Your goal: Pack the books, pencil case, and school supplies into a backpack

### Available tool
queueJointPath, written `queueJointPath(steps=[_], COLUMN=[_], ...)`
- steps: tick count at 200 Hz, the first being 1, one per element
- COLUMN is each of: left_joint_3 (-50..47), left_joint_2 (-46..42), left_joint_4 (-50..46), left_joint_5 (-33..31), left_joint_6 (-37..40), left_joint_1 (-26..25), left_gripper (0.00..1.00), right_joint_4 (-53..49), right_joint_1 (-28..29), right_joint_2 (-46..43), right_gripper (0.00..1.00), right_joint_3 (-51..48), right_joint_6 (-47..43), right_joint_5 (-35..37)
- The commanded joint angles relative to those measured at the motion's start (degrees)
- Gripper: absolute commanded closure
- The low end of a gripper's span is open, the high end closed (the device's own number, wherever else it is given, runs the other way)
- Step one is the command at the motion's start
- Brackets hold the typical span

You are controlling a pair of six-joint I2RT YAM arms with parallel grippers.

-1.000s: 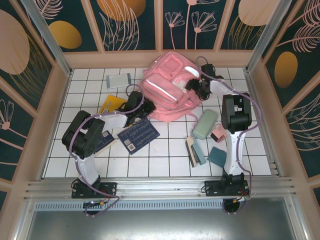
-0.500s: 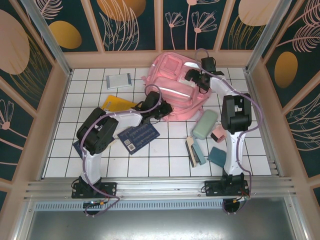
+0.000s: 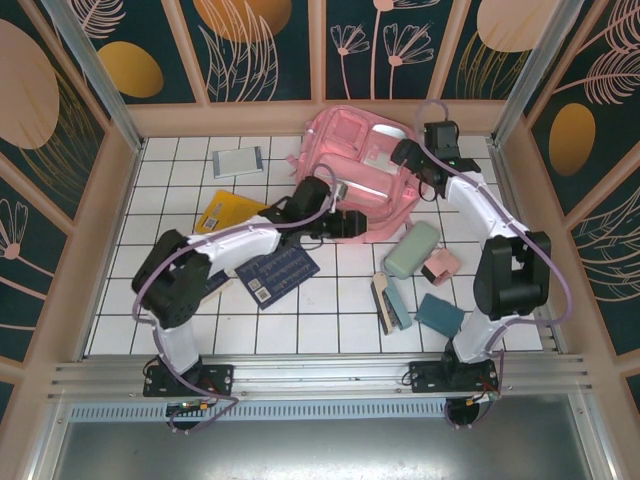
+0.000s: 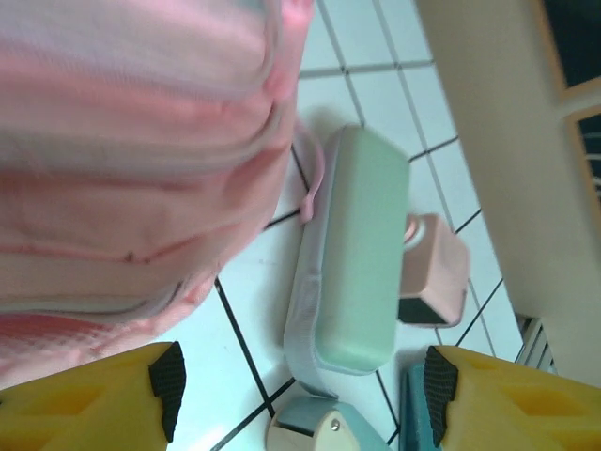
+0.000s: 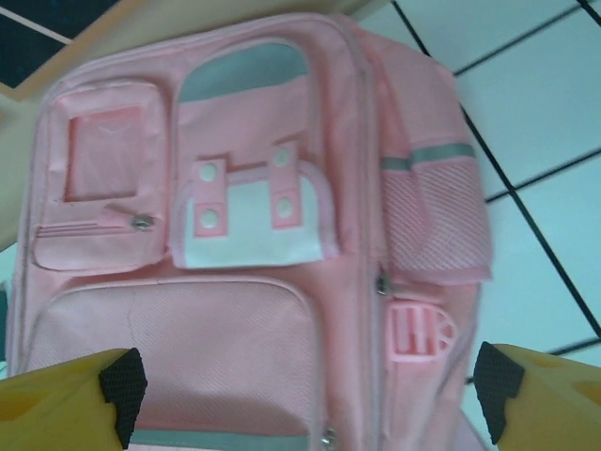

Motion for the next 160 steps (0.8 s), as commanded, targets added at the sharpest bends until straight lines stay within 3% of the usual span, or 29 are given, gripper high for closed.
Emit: queueJointPath(steps=[1,30,61,96,115,160], left_joint_3=[2.5,7.7,21.1,33.7,29.4,8.0], left_joint_2=[-3.8,2.0,13.9,26.6,25.2,13.5], left_joint_4=[-4.4,-5.8,-10.4,-12.6,-9.5,1.8], left_joint_5=[-5.1,-6.6,-8.7,-1.5,-0.5,2.8], left_joint_6=[1.7,0.5,2.9,1.5,-0.2,-5.3], left_joint_1=[7.6,14.9,18.3,18.7,18.7,18.5], left_gripper=[0.31,0.32,0.31,0.33,0.37,0.43], right_joint_4=[2.4,4.4,4.9,2.9,2.1,1.5], right_joint_1=[-0.4,-3.7,-4.8,-5.2,-5.2,-2.9], right_joint_2=[-0.7,1.1,5.8,13.0,16.8,24.4], right_gripper=[0.09,0.08,0.05,0.05,0.06,0.13], right_joint_3=[-4.1,-7.0,-5.6,-0.5,2.6,11.1], right_joint_6=[3.3,6.2,6.0,4.5,3.4,0.1], right_joint_5=[-3.9,-8.2,-9.8,-10.3,-12.1,-16.3])
